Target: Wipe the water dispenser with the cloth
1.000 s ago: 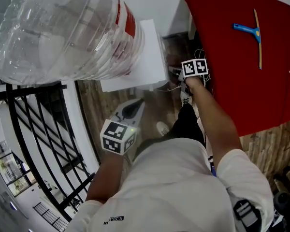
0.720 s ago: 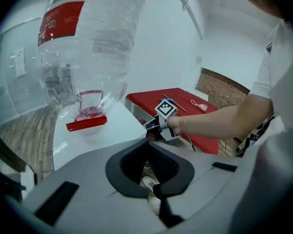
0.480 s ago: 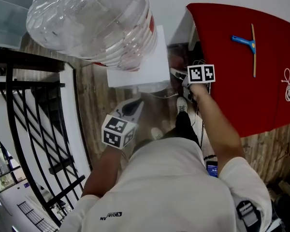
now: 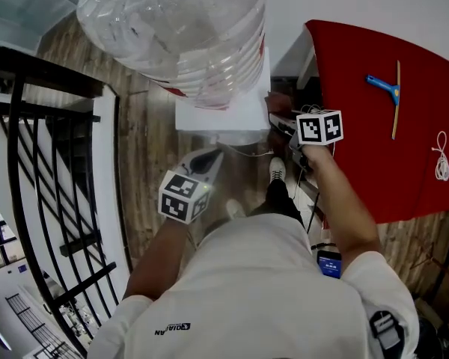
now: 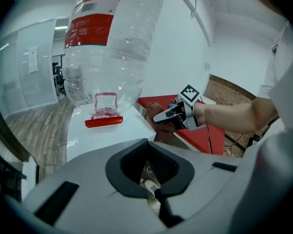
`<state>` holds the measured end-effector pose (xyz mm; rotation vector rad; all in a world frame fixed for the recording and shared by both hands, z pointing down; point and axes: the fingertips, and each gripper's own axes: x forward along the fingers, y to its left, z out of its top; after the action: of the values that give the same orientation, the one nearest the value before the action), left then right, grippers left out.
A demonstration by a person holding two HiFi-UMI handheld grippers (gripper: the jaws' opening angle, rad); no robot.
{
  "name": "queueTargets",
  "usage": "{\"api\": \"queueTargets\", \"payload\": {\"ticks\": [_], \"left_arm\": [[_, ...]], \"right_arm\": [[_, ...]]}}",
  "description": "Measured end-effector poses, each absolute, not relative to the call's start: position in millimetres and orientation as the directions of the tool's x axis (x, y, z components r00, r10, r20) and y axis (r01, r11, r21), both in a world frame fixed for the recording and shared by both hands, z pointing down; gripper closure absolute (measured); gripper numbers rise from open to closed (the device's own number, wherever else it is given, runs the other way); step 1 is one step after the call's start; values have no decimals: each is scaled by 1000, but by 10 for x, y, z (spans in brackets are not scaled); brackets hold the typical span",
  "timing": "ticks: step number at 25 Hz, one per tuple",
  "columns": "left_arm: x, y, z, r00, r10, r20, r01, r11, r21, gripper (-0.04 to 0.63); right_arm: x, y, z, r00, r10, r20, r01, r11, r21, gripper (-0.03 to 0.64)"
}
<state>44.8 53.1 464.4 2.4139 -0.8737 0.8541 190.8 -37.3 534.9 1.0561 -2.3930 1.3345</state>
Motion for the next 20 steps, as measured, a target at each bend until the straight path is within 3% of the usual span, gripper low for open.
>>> {"api": "queueTargets", "payload": {"ticks": [5, 10, 15, 20], "left_arm": [[383, 483, 4631, 599, -447, 664, -715, -673, 192, 606], [325, 392, 4571, 575, -490, 655, -753, -631, 189, 606], [247, 311, 4532, 535, -536, 653, -797, -576, 180, 606], [182, 275, 4534, 498, -573, 650, -836, -518, 184, 606]], "right_arm": [[2089, -852, 5152, -637, -537, 553, -771, 441, -459, 561], [2308, -1486, 5082, -438, -599, 671, -824, 565, -34, 561], [2268, -2033, 5101, -296, -659, 692, -667, 661, 344, 561], [2194, -2214, 5208, -212, -708, 674, -463, 680, 569, 561]]}}
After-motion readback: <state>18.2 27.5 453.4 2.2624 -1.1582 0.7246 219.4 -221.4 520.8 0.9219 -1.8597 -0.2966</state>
